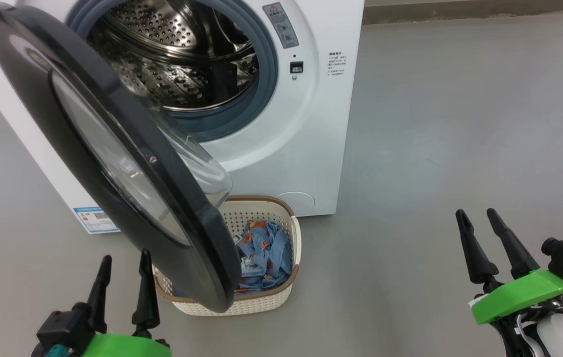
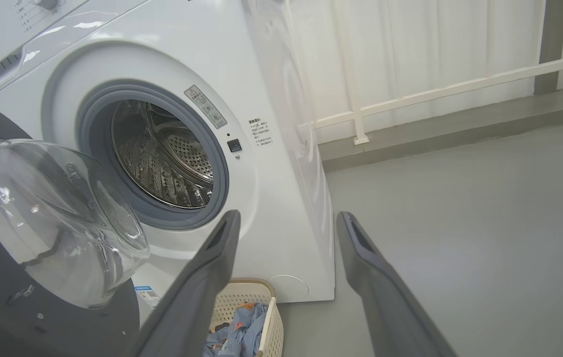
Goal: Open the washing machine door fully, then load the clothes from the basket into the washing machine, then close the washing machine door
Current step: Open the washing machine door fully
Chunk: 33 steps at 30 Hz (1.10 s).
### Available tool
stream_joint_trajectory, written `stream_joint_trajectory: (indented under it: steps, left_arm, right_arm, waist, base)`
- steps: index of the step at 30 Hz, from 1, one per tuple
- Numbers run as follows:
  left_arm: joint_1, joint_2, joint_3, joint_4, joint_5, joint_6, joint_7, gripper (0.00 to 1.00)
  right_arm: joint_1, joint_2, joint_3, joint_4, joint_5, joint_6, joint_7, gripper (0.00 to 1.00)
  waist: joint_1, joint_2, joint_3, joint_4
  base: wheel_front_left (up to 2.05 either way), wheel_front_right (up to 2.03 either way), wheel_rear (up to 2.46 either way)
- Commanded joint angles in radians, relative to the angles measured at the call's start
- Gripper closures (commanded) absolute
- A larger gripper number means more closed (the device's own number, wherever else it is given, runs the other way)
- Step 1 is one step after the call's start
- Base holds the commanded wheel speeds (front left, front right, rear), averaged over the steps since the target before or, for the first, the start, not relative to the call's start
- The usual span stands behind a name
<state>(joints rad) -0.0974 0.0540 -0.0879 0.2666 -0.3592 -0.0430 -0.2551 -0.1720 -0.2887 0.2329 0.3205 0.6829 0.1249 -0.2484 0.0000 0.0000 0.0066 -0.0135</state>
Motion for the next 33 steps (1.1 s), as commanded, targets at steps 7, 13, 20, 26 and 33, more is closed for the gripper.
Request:
stream_joint_trajectory:
  steps: [7,13,20,26,33]
  left_arm:
    - [-0.023,0.018,0.030,-0.020,0.000,0.003,-0.007,0.00]
    - [-0.026,0.019,0.031,-0.018,0.001,0.002,-0.007,0.00]
    - [-0.028,0.019,0.035,-0.015,0.003,0.002,-0.007,0.00]
    - [-0.028,0.019,0.040,-0.010,0.004,0.002,-0.007,0.00]
    - [-0.032,0.017,0.043,-0.011,0.006,0.000,-0.007,0.00]
  right_arm:
    - [-0.013,0.036,-0.041,-0.046,-0.128,0.006,-0.013,0.00]
    - [-0.013,0.045,-0.041,-0.036,-0.157,0.006,-0.013,0.00]
    - [-0.016,0.049,-0.042,-0.030,-0.171,0.006,-0.013,0.00]
    - [-0.016,0.049,-0.040,-0.027,-0.174,0.006,-0.013,0.00]
    - [-0.018,0.047,-0.035,-0.022,-0.169,0.006,-0.013,0.00]
  waist:
    - [0.0000,0.0000,0.001,0.008]
    - [0.0000,0.0000,-0.001,0.010]
    - [0.0000,0.0000,-0.003,0.010]
    - [0.0000,0.0000,-0.006,0.009]
    - [0.0000,0.0000,-0.005,0.010]
  base:
    - [0.00,0.00,0.00]
    - [0.00,0.00,0.00]
    - [0.00,0.00,0.00]
    - [0.00,0.00,0.00]
    - [0.00,0.00,0.00]
